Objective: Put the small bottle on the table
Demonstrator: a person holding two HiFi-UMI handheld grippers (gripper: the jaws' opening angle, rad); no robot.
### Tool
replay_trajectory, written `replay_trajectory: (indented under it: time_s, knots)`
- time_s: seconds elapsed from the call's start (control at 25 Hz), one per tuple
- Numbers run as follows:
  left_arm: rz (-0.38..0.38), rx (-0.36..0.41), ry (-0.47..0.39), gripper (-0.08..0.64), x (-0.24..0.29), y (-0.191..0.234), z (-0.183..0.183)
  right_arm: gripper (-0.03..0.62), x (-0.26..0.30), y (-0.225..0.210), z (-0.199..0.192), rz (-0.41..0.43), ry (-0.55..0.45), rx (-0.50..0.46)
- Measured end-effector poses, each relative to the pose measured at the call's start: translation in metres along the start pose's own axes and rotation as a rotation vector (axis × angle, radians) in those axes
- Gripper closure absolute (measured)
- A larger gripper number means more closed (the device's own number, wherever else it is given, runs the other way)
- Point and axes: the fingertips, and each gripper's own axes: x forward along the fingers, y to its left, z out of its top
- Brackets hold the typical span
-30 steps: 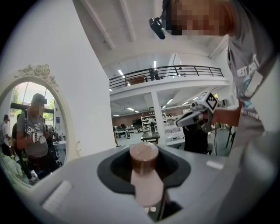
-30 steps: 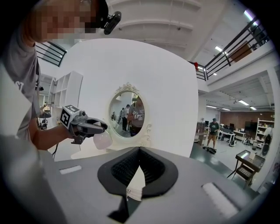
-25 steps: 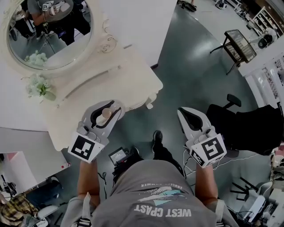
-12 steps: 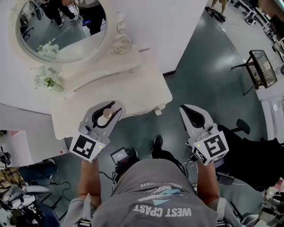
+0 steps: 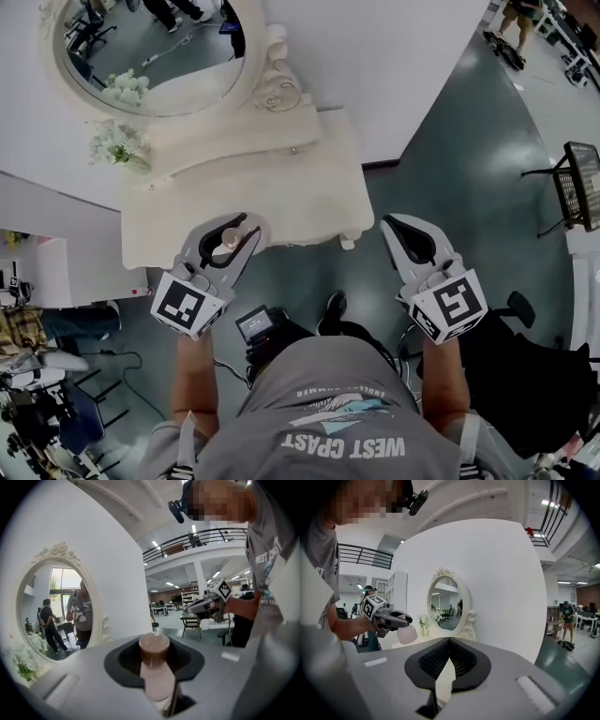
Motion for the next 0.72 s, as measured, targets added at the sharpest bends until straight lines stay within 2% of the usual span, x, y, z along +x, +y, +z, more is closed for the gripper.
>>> replay_trajectory:
  time_s: [0.28,0.52,0.72]
  knots:
    - [0.051,-0.03,0.01,0.456,0.013,0.005,-0.007,0.589,0.019,-0.019,-0.015,0.05,0.015,0.005]
    - [0.044,-0.052,0.011,0.456,0.026,0.03,-0.025,0.589,0.05,-0.019,-0.02,0.058,0.045,0.003]
    - [0.006,-0.065,0.022,0.456,0.052,0.052,-0.044,0.589,0.072,-0.027,-0.025,0.033,0.073,0.024]
